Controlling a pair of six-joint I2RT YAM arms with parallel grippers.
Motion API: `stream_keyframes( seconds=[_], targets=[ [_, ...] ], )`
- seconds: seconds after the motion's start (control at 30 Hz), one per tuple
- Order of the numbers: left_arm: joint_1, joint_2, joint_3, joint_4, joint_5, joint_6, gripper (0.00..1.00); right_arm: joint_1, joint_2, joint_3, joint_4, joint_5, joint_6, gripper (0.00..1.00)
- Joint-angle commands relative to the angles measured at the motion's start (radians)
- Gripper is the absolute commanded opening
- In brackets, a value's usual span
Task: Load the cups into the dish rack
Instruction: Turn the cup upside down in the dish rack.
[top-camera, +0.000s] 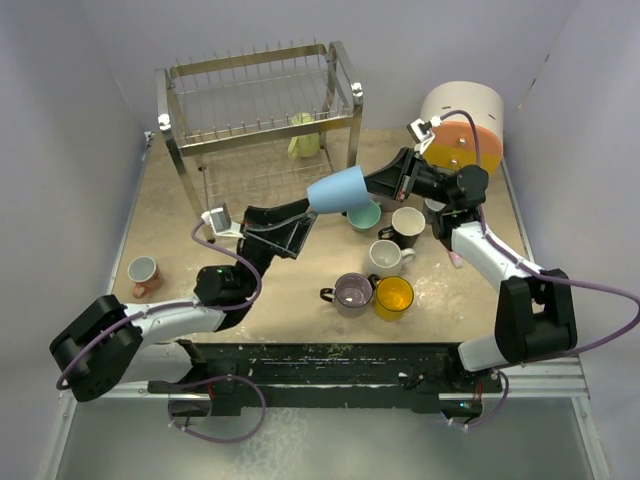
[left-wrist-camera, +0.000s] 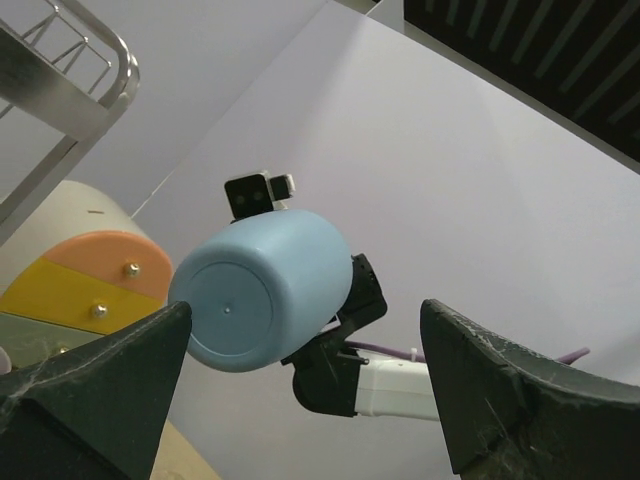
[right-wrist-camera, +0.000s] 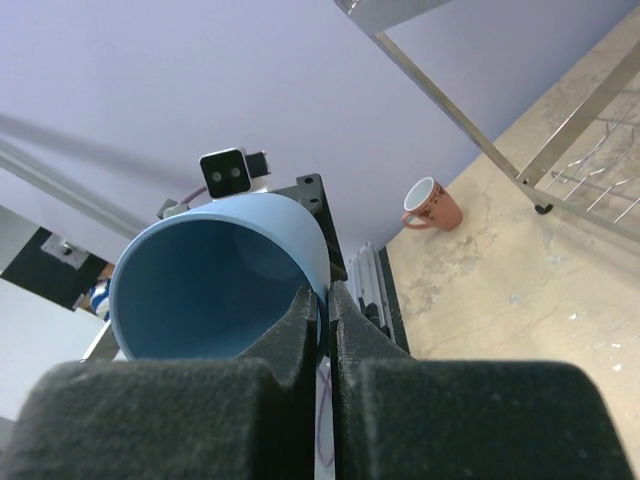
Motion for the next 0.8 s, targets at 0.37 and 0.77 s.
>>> stream_keyframes(
  seconds=[0.37,0.77],
  targets=[
    [-0.018,0.121,0.095,0.127,-0.036,-0.037,1.0,0.016,-0.02,-0.053,0.17,0.075,0.077,0.0],
    [-0.018,0.166,0.162,0.127,-0.07,-0.071,0.86,0.036,-0.015,-0.084,0.153,0.073,0.058,0.0]
  ],
)
